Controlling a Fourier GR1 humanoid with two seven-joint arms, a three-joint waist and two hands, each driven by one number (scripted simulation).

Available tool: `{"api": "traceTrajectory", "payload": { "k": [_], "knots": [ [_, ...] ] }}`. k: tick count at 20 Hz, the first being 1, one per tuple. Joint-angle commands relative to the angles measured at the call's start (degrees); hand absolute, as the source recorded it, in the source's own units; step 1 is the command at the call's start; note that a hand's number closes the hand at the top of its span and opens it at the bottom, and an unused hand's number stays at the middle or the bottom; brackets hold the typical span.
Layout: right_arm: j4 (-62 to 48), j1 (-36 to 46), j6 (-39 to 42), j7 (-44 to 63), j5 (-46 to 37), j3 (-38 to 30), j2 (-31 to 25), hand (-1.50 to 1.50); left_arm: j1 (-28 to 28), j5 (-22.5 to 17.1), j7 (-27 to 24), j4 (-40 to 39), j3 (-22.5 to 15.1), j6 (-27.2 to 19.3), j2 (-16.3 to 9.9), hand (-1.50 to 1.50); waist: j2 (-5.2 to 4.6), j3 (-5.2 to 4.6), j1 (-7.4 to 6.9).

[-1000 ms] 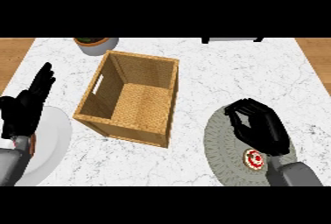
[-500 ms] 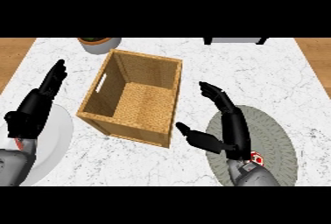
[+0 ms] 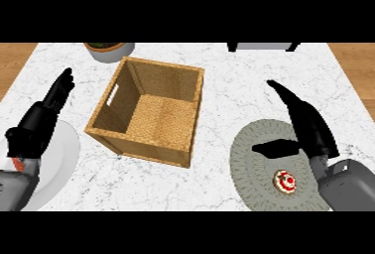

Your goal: Pick the cupcake from the placemat and place it in the basket

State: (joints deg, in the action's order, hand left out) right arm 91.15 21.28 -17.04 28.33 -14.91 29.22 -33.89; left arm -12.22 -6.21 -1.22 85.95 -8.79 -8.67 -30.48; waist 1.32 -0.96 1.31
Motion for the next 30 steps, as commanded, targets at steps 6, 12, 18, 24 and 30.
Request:
{"api": "traceTrajectory", "payload": {
  "k": [6, 12, 18, 24, 30],
  "knots": [
    [10.6, 10.4, 34.1, 24.6, 14.4, 1.9, -13.4, -1.5, 0.2, -0.3, -0.1, 1.7, 0.0, 0.6, 0.4, 0.0, -0.48, 0.58, -1.07],
    [14.9, 14.9, 43.8, 39.3, 29.0, -2.4, -15.5, -1.5, 1.3, 0.0, -0.8, 2.0, 1.2, 1.4, 0.3, 0.0, -1.02, 0.81, -1.21],
    [13.2, 11.3, 43.6, 36.6, 30.8, -3.2, -18.2, -1.5, -0.1, 1.0, 0.3, 1.0, 1.5, 2.3, 1.8, 0.0, -1.25, 0.92, -1.27],
    [12.0, 8.6, 44.0, 33.9, 25.6, 0.4, -15.8, -1.5, -0.9, 1.7, 2.4, 3.6, 2.6, 2.9, 2.3, 0.0, -1.22, 0.95, -1.51],
    [5.9, 5.6, 44.0, 31.3, 19.7, 5.4, -11.8, -1.5, -2.9, 3.4, 1.1, -1.0, 2.5, 3.5, 4.2, 0.0, -1.44, 0.94, -1.25]
  ]
}}
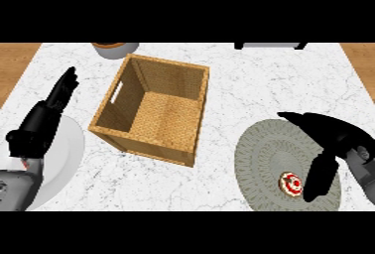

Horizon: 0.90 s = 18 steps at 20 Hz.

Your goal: Pick the cupcake from the placemat and place it in the basket

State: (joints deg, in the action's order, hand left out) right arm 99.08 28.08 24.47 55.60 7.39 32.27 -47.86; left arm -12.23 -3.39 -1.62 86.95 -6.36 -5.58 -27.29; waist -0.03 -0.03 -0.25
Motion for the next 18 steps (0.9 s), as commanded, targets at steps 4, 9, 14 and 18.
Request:
{"api": "traceTrajectory", "payload": {
  "k": [4, 9, 14, 18],
  "knots": [
    [-3.8, -3.3, 2.2, 3.1, -6.7, 2.2, 4.6, -1.5, 1.2, 1.1, -1.4, -0.5, 1.5, 1.8, 1.0, 0.0, -0.01, 0.01, 0.05],
    [2.4, -11.1, 2.2, 1.2, -11.0, -0.9, 3.5, -1.5, 3.0, 1.1, -0.7, 2.4, 4.2, 3.5, 1.1, 0.0, 0.13, 0.02, 0.39],
    [-2.0, -12.0, 2.0, -3.9, -18.6, -1.7, 8.6, -1.5, -2.4, 4.9, -2.3, -5.6, 3.7, 2.9, 5.3, 0.0, -0.02, 0.02, 0.53],
    [-3.1, -13.3, 4.9, -7.2, -22.6, -4.9, 9.5, -1.5, 0.8, 5.0, 5.5, 5.4, 4.6, 3.6, 5.0, 0.0, 0.08, 0.04, 0.15]
  ]
}}
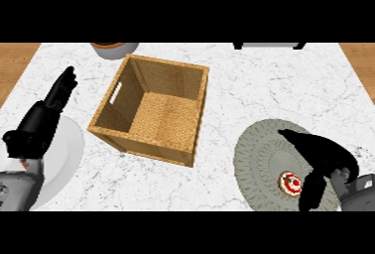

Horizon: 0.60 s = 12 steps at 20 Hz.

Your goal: Pick the cupcake from the placemat and place it in the basket

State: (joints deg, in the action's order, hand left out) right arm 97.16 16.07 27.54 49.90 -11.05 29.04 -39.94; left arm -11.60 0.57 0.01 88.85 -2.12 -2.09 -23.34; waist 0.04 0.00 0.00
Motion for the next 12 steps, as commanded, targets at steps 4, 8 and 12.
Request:
{"api": "traceTrajectory", "payload": {
  "k": [4, 8, 12],
  "knots": [
    [0.2, -6.8, -2.4, -4.0, -10.6, -0.8, 4.4, -1.5, -1.8, 0.7, 0.4, -0.6, 2.3, 2.6, 1.6, 0.0, -0.02, 0.01, 0.22],
    [2.4, -7.9, 2.2, -1.6, -10.4, -5.1, 6.9, -1.5, 0.0, 2.3, 2.4, 1.9, 2.3, 3.7, 3.2, 0.0, 0.01, 0.0, 0.12],
    [-2.4, -10.2, 0.4, -7.8, -15.6, -4.9, 9.3, -1.5, -1.3, 4.6, 2.7, 0.1, 2.9, 3.9, 3.7, 0.0, -0.03, 0.01, 0.1]
  ]
}}
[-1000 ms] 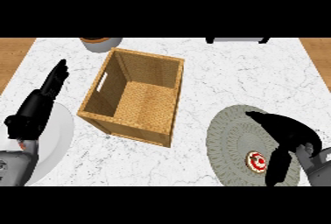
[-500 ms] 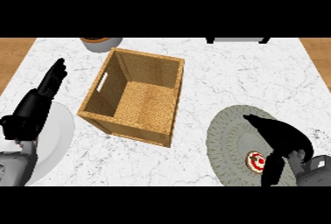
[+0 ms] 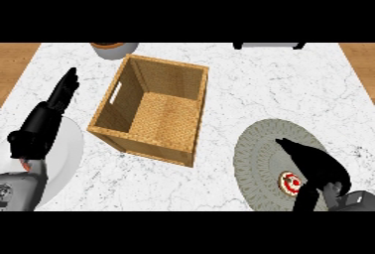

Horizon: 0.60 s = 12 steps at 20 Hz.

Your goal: Pick the cupcake from the placemat and place it in the basket

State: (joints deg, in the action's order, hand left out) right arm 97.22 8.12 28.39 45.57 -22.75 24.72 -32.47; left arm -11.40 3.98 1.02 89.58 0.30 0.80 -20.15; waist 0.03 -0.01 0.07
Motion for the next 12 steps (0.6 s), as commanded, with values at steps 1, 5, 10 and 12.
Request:
{"api": "traceTrajectory", "payload": {
  "k": [1, 5, 10, 12],
  "knots": [
    [-3.5, 0.7, 2.6, -3.4, -2.8, -2.6, 2.4, -1.5, 3.6, 2.6, -1.5, 1.5, -0.6, -0.2, 2.3, 0.0, -0.02, 0.01, -0.2],
    [-3.6, -2.1, 3.6, -4.3, -5.8, -3.5, 3.4, -1.5, -1.7, 1.3, -3.9, -4.7, 3.8, 2.7, 0.9, 0.0, -0.04, 0.0, 0.08],
    [-8.1, -0.6, 4.3, -7.6, -9.0, -6.6, 5.0, -1.5, 1.5, 1.7, -3.8, -1.1, 4.1, 3.4, 2.5, 0.0, -0.04, 0.0, -0.09],
    [-5.3, -3.6, 3.8, -6.5, -11.3, -6.4, 7.3, -1.5, -0.1, 2.9, -0.5, -0.1, 4.2, 3.1, 3.3, 0.0, -0.01, 0.01, -0.01]
  ]
}}
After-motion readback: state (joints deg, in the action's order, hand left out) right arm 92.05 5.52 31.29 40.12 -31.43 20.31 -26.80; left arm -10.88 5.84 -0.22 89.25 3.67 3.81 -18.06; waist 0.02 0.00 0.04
